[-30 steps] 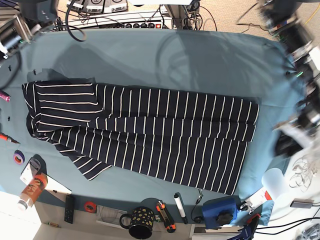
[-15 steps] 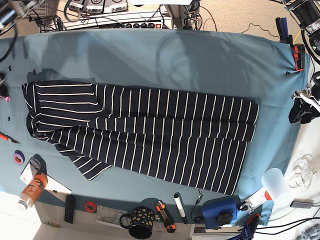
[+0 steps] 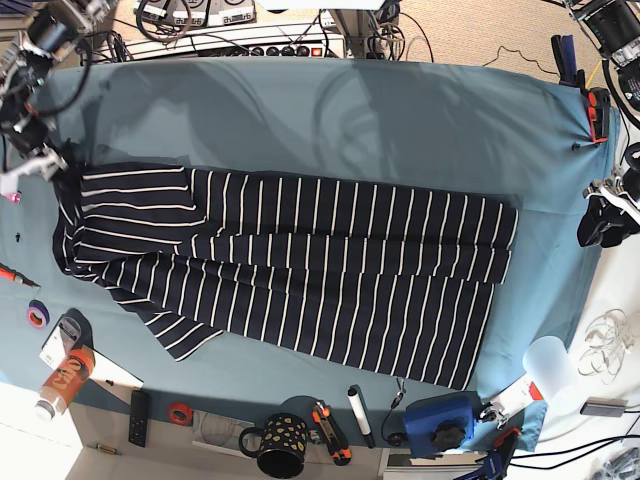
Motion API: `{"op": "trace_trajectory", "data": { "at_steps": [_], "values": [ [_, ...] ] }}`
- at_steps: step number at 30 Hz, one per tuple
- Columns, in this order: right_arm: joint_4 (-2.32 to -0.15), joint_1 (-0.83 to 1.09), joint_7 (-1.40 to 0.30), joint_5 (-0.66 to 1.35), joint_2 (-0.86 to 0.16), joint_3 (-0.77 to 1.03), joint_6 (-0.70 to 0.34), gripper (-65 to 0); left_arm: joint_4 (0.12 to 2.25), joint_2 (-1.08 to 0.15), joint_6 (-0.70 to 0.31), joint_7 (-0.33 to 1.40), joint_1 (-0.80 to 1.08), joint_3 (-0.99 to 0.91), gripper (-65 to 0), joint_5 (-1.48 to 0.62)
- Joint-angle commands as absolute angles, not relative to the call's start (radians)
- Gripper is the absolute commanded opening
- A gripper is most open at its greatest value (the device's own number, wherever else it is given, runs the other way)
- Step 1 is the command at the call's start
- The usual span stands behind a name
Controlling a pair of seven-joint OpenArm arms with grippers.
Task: Layout the t-shirt on the table in an organized manner, then fold the t-shirt properly
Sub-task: 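Open both grippers and raise them off the folded edge, then grasp the folded edge again with both grippers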
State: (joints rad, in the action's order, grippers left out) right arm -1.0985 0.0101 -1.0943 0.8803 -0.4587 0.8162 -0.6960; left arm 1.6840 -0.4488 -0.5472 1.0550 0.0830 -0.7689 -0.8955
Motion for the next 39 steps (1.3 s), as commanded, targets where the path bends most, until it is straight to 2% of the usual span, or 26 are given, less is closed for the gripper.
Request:
{"op": "trace_trajectory", "data": {
  "at_steps": [1, 8, 13, 16, 21, 23, 29, 34, 39],
  "values": [
    [-1.113, -0.012, -1.085, 0.900, -0.485, 0.820, -0.698, -29.6, 1.700, -0.471, -0.551, 1.032, 0.072, -0.775, -35.8, -0.917],
    [-1.113, -0.059, -1.148, 0.894, -0.474, 0.819, -0.698, -29.7, 1.700, -0.459, -0.550, 1.033, 0.072, -0.773, -35.8, -0.921],
    [-1.113, -0.059, -1.148, 0.892, -0.474, 0.819, -0.698, -37.3, 1.700, -0.423, -0.550, 1.084, 0.072, -0.703, -35.8, -0.921],
    [-1.113, -0.059, -1.146, 0.892, -0.474, 0.819, -0.698, -37.5, 1.697, -0.389, -0.545, 1.080, 0.072, -0.620, -35.7, -0.916],
    [-1.113, -0.058, -1.149, 0.892, -0.477, 0.819, -0.698, -37.5, 1.688, -0.374, -0.428, 0.955, 0.066, -0.506, -35.3, -0.714],
    [-1.113, -0.058, -1.149, 0.889, -0.480, 0.819, -0.698, -37.5, 1.657, -0.374, -0.411, 0.955, 0.058, -0.489, -35.3, -0.695],
    [-1.113, -0.058, -1.149, 0.889, -0.479, 0.819, -0.698, -37.5, 1.530, -0.374, -0.416, 0.973, 0.009, -0.481, -35.3, -0.736],
    [-1.113, -0.058, -1.154, 0.889, -0.479, 0.819, -0.698, -37.5, 1.415, -0.374, -0.469, 1.062, -0.056, -0.481, -35.3, -0.855],
    [-1.113, -0.058, -1.155, 0.889, -0.479, 0.819, -0.698, -37.5, 1.318, -0.374, -0.472, 1.108, -0.083, -0.480, -35.3, -0.926]
  ]
}}
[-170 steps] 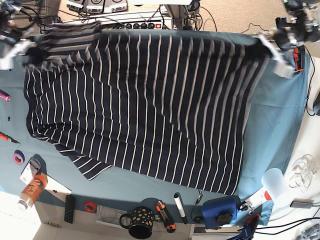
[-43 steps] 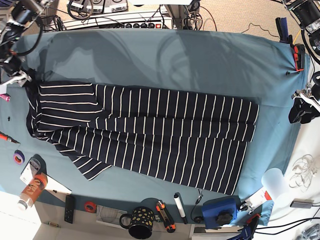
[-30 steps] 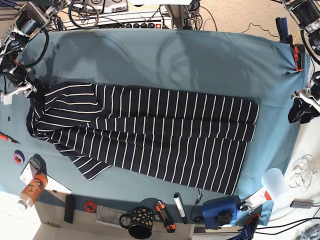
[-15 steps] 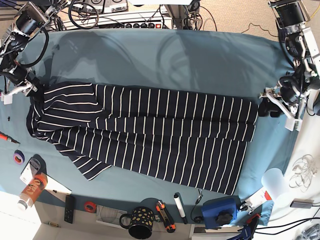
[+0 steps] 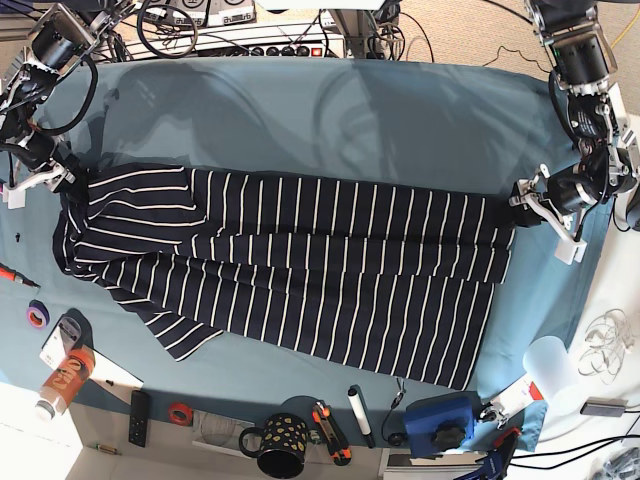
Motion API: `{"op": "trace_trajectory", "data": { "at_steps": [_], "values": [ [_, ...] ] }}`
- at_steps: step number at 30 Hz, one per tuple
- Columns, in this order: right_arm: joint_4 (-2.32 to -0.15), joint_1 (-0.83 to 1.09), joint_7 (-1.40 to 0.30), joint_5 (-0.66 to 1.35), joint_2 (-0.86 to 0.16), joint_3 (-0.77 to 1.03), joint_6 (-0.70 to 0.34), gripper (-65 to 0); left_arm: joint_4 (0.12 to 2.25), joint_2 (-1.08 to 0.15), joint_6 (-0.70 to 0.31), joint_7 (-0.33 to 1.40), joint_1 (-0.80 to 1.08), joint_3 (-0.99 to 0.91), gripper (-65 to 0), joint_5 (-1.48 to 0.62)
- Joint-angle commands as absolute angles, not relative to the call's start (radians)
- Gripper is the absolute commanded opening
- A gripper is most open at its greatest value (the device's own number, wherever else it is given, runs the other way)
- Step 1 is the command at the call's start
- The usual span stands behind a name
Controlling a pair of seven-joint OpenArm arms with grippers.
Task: Layout the t-shirt on the table in an organized manner, then fold the t-shirt properly
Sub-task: 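Grasp the folded edge again with both grippers, then drag the folded shirt toward the robot base with both grippers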
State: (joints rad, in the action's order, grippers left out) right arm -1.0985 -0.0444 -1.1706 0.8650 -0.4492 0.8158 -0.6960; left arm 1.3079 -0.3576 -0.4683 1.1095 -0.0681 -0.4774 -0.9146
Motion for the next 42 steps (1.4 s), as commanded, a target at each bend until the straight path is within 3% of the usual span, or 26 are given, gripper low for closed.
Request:
{"op": "trace_trajectory", "data": {
  "at_steps": [1, 4, 5, 8, 10, 22, 31, 42],
  "values": [
    [-1.113, -0.059, -1.155, 0.889, -0.479, 0.819, -0.698, -37.5, 1.303, -0.374, -0.472, 1.110, -0.083, -0.480, -35.3, -0.929],
    [-1.113, -0.059, -1.151, 0.889, -0.480, 0.819, -0.698, -38.7, 1.270, -0.374, -0.471, 1.124, -0.083, -0.480, -37.1, -0.929],
    [-1.113, -0.059, -1.151, 0.889, -0.479, 0.819, -0.698, -43.5, 1.268, -0.373, -0.471, 1.126, -0.083, -0.480, -39.5, -0.929],
    [-1.113, -0.059, -1.152, 0.889, -0.480, 0.819, -0.698, -63.6, 1.268, -0.369, -0.471, 1.126, -0.083, -0.481, -53.5, -0.929],
    [-1.113, -0.059, -1.152, 0.889, -0.480, 0.819, -0.698, -65.0, 1.268, -0.369, -0.467, 1.137, -0.083, -0.481, -65.0, -0.929],
    [-1.153, -0.045, -1.370, 0.978, -0.492, 0.977, -0.698, -65.0, 1.288, -0.377, -0.445, 1.275, -0.058, -0.538, -65.0, -0.949],
    [-1.153, 0.080, -1.396, 1.057, -0.557, 0.976, -0.698, -65.0, 1.435, -0.392, -0.445, 1.275, 0.093, -0.542, -65.0, -0.974],
    [-1.153, 0.273, -1.396, 1.163, -0.563, 0.976, -0.698, -65.0, 1.676, -0.394, -0.464, 1.274, 0.322, -0.610, -65.0, -0.974]
  ]
}}
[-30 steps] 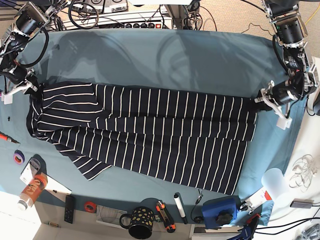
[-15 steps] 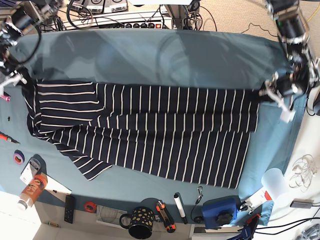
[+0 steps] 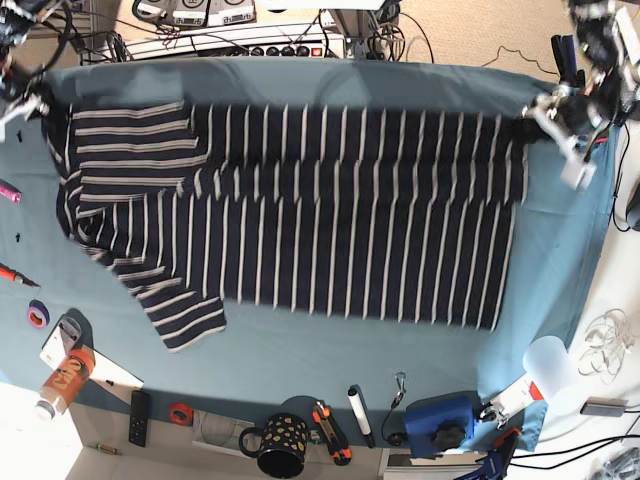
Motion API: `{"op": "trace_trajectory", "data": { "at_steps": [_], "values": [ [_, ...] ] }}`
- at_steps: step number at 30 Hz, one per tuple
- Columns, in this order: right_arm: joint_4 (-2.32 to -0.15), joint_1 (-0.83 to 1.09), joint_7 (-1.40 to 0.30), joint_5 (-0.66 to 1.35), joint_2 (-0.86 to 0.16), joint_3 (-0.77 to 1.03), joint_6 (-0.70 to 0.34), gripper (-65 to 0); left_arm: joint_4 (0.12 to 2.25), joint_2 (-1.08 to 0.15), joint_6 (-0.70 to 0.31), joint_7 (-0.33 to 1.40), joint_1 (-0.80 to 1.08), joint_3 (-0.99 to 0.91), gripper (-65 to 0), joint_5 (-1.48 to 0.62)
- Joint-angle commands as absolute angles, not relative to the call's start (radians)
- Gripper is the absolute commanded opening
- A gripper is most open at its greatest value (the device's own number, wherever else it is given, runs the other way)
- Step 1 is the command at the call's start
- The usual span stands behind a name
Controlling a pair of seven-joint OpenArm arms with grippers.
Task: Layout the t-shirt on the table in an organized manner, then fold the t-shirt properly
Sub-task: 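Drag the folded shirt toward the robot base with both grippers, then release the shirt and raise both grippers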
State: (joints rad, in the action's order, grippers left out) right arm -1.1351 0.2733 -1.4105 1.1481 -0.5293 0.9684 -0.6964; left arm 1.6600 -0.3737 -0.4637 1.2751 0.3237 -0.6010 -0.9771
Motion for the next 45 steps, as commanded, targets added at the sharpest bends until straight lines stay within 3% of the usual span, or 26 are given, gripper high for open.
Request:
{"op": "trace_trajectory", "data": {
  "at_steps": [1, 11, 32, 33, 35, 37, 45],
  "values": [
    [-1.153, 0.288, -1.396, 1.177, -0.563, 0.976, -0.698, -65.0, 1.681, -0.394, -0.465, 1.272, 0.336, -0.626, -65.0, -0.974],
    [-1.153, 0.379, -1.396, 1.242, -0.562, 0.976, -0.698, -65.0, 1.682, -0.393, -0.499, 1.273, 0.416, -0.679, -65.0, -1.025],
    [-1.153, 0.388, -1.396, 1.242, -0.562, 0.976, -0.698, -65.0, 1.682, -0.394, -0.499, 1.290, 0.416, -0.679, -65.0, -0.981],
    [-1.153, 0.388, -1.396, 1.242, -0.563, 0.976, -0.698, -65.0, 1.682, -0.394, -0.499, 1.290, 0.416, -0.679, -59.0, -0.981],
    [-1.153, 0.388, -1.396, 1.254, -0.563, 0.976, -0.698, -57.1, 1.682, -0.394, -0.498, 1.290, 0.416, -0.679, -44.9, -0.981],
    [-1.153, 0.388, -1.396, 1.275, -0.565, 0.976, -0.698, -48.7, 1.682, -0.394, -0.498, 1.290, 0.415, -0.679, -37.1, -0.981],
    [-1.153, 0.388, -1.396, 1.399, -0.690, 0.978, -0.698, -46.8, 1.684, -0.462, -0.494, 1.305, 0.415, -0.680, -36.4, -1.053]
  ]
}}
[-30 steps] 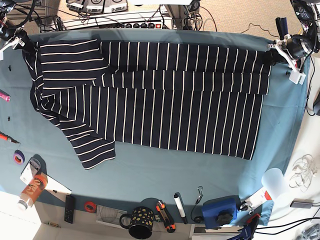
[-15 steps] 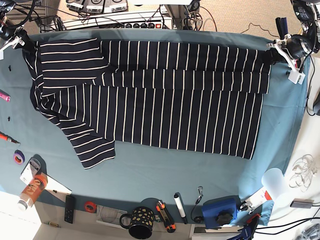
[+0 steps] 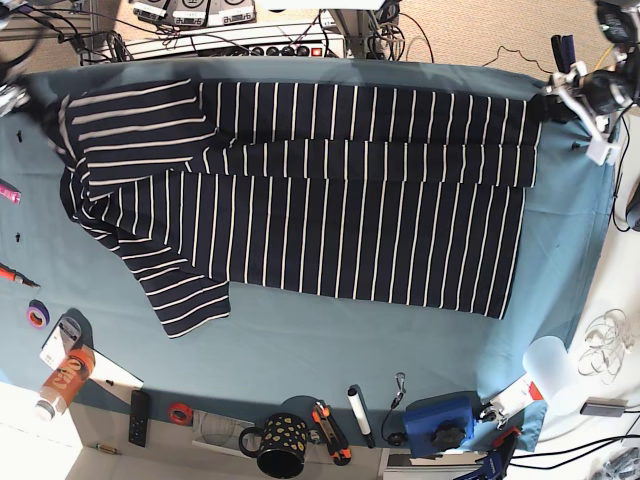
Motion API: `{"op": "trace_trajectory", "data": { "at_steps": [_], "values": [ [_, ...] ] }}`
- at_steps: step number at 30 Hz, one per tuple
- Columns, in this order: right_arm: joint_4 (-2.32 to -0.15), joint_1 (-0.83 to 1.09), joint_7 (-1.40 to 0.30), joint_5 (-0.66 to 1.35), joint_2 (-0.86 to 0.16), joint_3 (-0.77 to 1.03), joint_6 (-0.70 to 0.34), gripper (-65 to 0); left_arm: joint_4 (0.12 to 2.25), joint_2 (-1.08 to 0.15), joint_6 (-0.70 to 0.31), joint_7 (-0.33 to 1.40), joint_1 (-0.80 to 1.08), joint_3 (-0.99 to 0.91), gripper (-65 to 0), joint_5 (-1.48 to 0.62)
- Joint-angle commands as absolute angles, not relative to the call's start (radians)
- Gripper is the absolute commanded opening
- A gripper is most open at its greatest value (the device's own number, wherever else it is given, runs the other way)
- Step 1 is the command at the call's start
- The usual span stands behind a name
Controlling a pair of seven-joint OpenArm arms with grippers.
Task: Layout the t-shirt on the table in an organized manner, then fold the t-shirt properly
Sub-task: 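Release the shirt and raise both grippers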
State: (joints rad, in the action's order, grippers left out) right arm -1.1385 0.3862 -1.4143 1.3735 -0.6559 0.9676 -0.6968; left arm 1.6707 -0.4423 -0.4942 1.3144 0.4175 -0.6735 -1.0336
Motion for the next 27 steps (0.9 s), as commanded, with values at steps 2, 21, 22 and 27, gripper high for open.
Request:
{"op": "trace_trajectory", "data": {
  "at_steps": [2, 21, 22, 27],
  "values": [
    [-1.153, 0.388, -1.396, 1.413, -0.736, 0.977, -0.698, -46.8, 1.685, -0.485, -0.494, 1.319, 0.416, -0.680, -36.4, -1.052],
    [-1.153, 0.206, -1.396, 1.211, -0.787, 0.954, -0.698, -46.8, 1.685, -0.507, -0.495, 1.258, 0.343, -0.679, -36.4, -1.052],
    [-1.153, 0.160, -1.395, 1.171, -0.787, 0.937, -0.698, -46.8, 1.685, -0.507, -0.495, 1.258, 0.325, -0.679, -36.4, -1.052],
    [-1.152, -0.027, -1.213, 1.018, -0.786, 0.756, -0.698, -46.8, 1.685, -0.507, -0.495, 1.256, 0.259, -0.679, -36.4, -1.052]
  ]
}}
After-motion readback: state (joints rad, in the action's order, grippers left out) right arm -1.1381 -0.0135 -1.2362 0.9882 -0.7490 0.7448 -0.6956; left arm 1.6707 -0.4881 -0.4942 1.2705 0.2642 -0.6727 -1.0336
